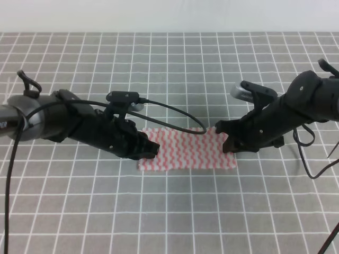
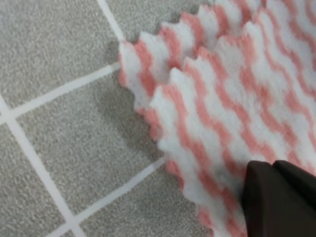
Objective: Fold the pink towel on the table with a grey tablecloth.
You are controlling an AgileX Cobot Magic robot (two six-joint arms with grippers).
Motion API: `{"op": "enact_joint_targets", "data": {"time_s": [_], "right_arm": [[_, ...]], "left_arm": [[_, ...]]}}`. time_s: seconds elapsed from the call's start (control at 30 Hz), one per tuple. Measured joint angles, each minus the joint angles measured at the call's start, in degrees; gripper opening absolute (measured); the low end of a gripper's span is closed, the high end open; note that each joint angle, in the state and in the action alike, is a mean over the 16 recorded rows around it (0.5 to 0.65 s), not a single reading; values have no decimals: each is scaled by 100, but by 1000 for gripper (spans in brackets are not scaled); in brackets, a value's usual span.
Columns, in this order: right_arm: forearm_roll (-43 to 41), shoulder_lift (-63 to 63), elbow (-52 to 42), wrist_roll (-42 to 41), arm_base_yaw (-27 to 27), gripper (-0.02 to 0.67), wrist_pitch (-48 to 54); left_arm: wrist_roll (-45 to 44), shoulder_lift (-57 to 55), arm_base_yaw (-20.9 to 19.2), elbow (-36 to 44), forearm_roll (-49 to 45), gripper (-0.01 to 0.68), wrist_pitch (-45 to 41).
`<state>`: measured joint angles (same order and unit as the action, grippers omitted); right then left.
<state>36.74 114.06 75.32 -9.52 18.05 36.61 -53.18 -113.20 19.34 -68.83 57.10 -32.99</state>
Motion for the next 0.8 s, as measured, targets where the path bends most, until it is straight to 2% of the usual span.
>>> {"op": "enact_joint_targets", "data": {"time_s": [0.27, 0.8], "right_arm": [[75, -57, 173, -48, 8, -11, 177], [1532, -92, 360, -1029, 214, -13, 310]], "left_arm": [[-10, -4, 0, 0, -5, -3, -12], [-121, 37, -7, -31, 169, -3, -53]]}}
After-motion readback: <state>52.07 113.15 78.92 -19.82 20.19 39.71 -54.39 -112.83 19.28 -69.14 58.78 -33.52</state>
